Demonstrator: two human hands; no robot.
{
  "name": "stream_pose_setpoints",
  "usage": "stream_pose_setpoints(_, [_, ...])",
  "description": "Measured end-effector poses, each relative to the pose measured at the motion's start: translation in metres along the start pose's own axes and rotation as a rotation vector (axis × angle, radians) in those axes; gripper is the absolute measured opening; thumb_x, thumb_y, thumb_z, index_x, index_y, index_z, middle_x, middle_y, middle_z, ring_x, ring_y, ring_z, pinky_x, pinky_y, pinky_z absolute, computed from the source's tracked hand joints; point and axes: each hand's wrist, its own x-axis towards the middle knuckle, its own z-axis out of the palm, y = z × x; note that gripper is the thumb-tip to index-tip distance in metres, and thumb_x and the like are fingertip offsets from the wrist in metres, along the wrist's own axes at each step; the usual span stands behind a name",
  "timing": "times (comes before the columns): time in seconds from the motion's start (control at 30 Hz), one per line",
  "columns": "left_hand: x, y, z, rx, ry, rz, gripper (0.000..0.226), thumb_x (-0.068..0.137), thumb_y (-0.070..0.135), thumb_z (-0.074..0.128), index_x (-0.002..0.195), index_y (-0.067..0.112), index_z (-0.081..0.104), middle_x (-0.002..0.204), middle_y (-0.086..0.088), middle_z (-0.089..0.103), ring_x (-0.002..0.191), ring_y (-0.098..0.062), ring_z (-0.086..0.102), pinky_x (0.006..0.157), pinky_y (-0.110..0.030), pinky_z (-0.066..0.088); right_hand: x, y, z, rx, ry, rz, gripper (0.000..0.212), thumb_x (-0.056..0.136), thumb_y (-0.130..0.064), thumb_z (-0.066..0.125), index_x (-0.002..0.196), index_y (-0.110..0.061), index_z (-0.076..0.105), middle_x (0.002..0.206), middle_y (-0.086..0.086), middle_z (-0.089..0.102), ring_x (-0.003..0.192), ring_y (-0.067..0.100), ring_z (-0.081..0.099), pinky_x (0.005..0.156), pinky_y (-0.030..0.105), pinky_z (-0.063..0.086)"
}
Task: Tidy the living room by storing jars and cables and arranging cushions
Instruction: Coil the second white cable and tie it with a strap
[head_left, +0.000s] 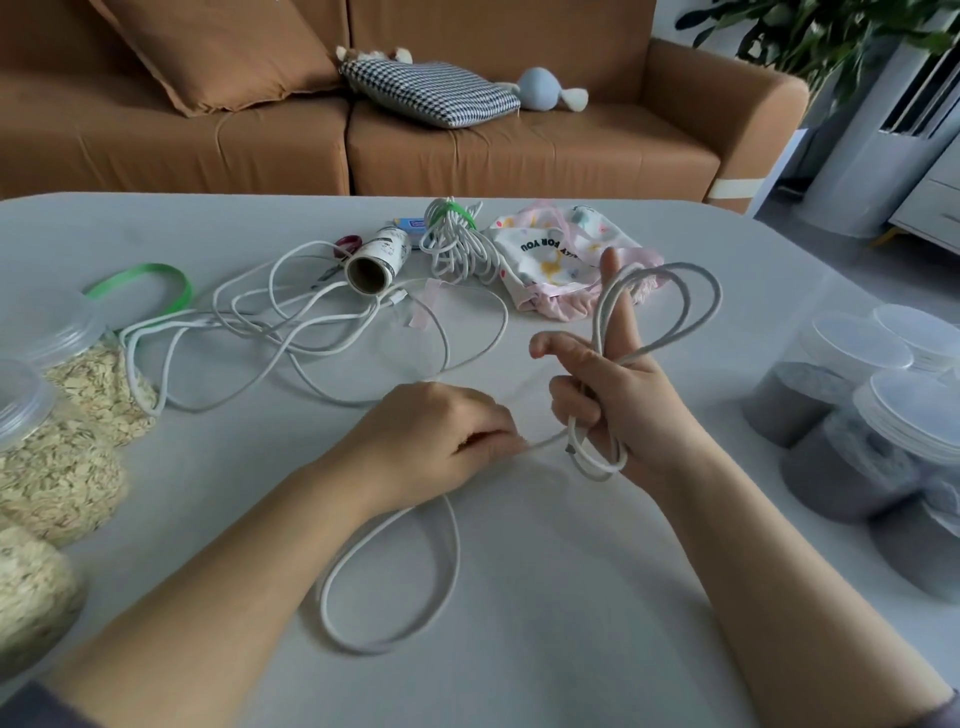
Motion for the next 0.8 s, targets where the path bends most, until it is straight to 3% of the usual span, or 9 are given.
stream_pose_setpoints(0.1, [0.001, -0.006, -0.002, -0.253, 0.124, -0.18, 0.024, 0.091, 0.039, 0.048, 0.088, 0.028, 0.069, 0.081, 0.017, 0.065, 0.076, -0.002, 0.061, 0.072, -0.028, 0.049, -0.001, 0.001, -0.001, -0.026, -0.082, 0.044, 0.057, 0.1, 0.0, 0.04, 0.142, -0.036, 0.032, 0.08, 0.0, 0.054, 0.04, 0.007, 0.026, 0.051, 0.03, 0.015])
stream_pose_setpoints(0.2, [0.004, -0.009, -0.004, -0.425, 0.252, -0.335, 0.017, 0.095, 0.016, 0.056, 0.085, 0.021, 0.069, 0.07, 0.009, 0.064, 0.064, -0.003, 0.058, 0.069, -0.026, 0.048, -0.002, 0.0, 0.001, 0.043, -0.162, 0.13, 0.031, 0.094, 0.0, 0.045, 0.113, -0.022, 0.054, 0.074, 0.0, 0.054, 0.035, 0.005, 0.025, 0.046, 0.026, 0.015])
stream_pose_setpoints(0.33, [0.007, -0.01, -0.008, -0.63, 0.334, -0.466, 0.022, 0.096, 0.011, 0.055, 0.082, 0.019, 0.069, 0.065, 0.006, 0.062, 0.057, -0.013, 0.055, 0.058, -0.027, 0.047, -0.002, 0.0, 0.003, 0.174, -0.343, 0.341, 0.013, 0.085, -0.006, 0.047, 0.088, -0.013, 0.058, 0.064, 0.007, 0.047, 0.029, 0.003, 0.024, 0.038, 0.016, 0.013])
stream_pose_setpoints(0.5, [0.01, -0.007, -0.02, -0.857, 0.266, -0.435, 0.017, 0.094, 0.021, 0.06, 0.108, 0.023, 0.069, 0.087, 0.009, 0.069, 0.074, -0.006, 0.059, 0.06, -0.019, 0.048, -0.007, 0.0, 0.006, 0.2, -0.641, 0.495, 0.024, 0.091, 0.001, 0.038, 0.088, -0.01, 0.059, 0.064, 0.007, 0.045, 0.03, 0.001, 0.028, 0.032, 0.012, 0.022])
stream_pose_setpoints(0.6, [0.011, -0.004, -0.021, -0.891, 0.207, -0.398, 0.013, 0.088, 0.02, 0.066, 0.099, 0.024, 0.07, 0.097, -0.001, 0.072, 0.078, -0.002, 0.062, 0.064, -0.014, 0.047, -0.007, 0.002, 0.008, 0.241, -0.759, 0.543, 0.029, 0.093, 0.004, 0.031, 0.092, -0.008, 0.057, 0.068, 0.007, 0.044, 0.032, 0.0, 0.031, 0.033, 0.011, 0.029])
stream_pose_setpoints(0.7, [0.01, -0.002, -0.023, -0.913, 0.203, -0.347, 0.009, 0.088, 0.006, 0.065, 0.089, 0.014, 0.069, 0.082, -0.002, 0.069, 0.07, -0.001, 0.06, 0.065, -0.012, 0.046, -0.006, 0.005, 0.005, 0.258, -0.8, 0.546, 0.028, 0.095, 0.004, 0.031, 0.095, -0.009, 0.057, 0.069, 0.007, 0.043, 0.033, -0.001, 0.032, 0.034, 0.011, 0.031])
stream_pose_setpoints(0.8, [0.008, -0.004, -0.025, -0.953, 0.164, -0.278, 0.006, 0.082, 0.016, 0.072, 0.086, 0.017, 0.069, 0.072, 0.008, 0.067, 0.07, -0.005, 0.059, 0.064, -0.015, 0.044, -0.006, 0.006, 0.003, 0.293, -0.81, 0.541, 0.021, 0.095, 0.0, 0.037, 0.098, -0.009, 0.056, 0.07, 0.007, 0.045, 0.033, -0.001, 0.035, 0.034, 0.01, 0.032])
